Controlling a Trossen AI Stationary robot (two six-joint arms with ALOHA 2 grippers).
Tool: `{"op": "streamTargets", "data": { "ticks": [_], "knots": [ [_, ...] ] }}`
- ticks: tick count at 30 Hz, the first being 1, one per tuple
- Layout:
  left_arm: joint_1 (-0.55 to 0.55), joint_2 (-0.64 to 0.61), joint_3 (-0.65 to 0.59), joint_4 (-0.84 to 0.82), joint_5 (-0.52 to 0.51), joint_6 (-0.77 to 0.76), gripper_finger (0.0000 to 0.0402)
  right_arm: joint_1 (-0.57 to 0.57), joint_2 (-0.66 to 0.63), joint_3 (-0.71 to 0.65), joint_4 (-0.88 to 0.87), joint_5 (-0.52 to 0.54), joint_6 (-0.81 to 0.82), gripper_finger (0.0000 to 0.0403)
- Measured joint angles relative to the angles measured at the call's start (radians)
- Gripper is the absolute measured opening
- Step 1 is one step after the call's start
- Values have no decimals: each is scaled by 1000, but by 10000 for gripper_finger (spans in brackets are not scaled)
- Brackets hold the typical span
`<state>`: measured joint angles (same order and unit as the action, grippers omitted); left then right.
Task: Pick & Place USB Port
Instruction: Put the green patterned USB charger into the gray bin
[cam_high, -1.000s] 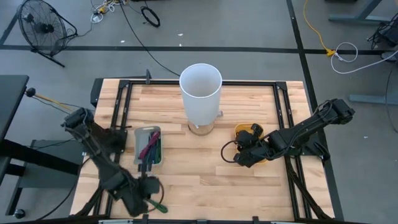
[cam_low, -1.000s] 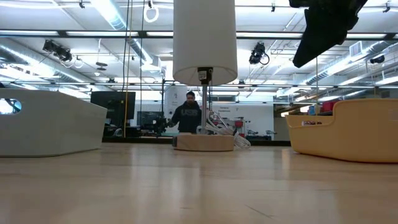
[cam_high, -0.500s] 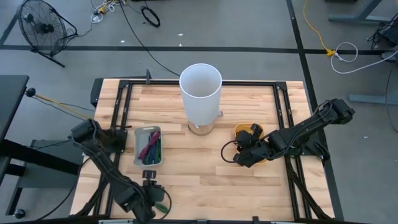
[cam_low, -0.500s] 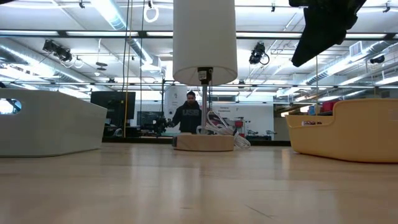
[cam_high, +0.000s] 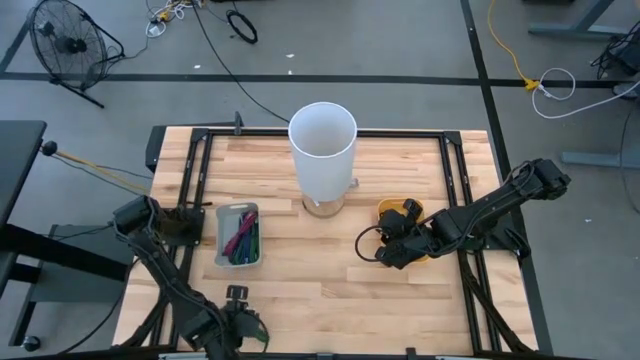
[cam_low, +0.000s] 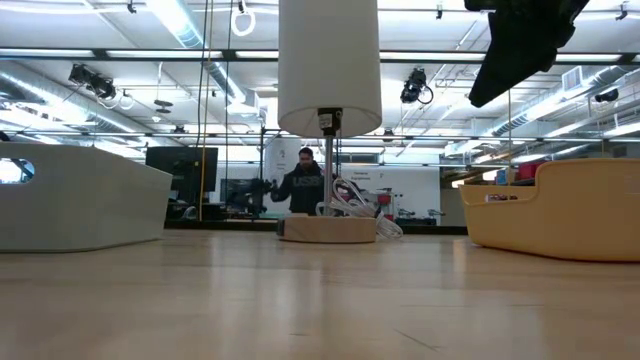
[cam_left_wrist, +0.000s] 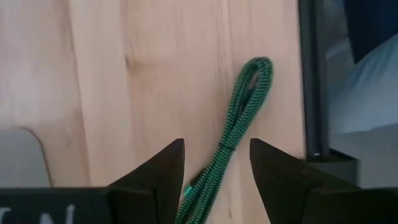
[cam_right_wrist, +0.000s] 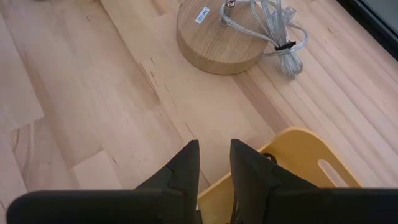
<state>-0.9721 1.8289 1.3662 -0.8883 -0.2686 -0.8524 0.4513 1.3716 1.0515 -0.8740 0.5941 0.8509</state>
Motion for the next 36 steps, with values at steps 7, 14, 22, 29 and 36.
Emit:
{"op": "streamTargets", "data": {
  "ticks": [7,14,22,29,36],
  "knots": [
    [-7,68,-1,2,30,0,188,0,0,0,1,0,0,91],
    [-6,134,-1,2,68,0,188,0,0,0,3,0,0,91],
    [-4,150,-1,4,72,0,188,0,0,0,3,0,0,91],
    [4,154,-1,33,82,1,188,0,0,0,4,0,0,91],
    [10,148,-80,181,112,7,185,0,0,0,7,0,-1,91]
  ]
}}
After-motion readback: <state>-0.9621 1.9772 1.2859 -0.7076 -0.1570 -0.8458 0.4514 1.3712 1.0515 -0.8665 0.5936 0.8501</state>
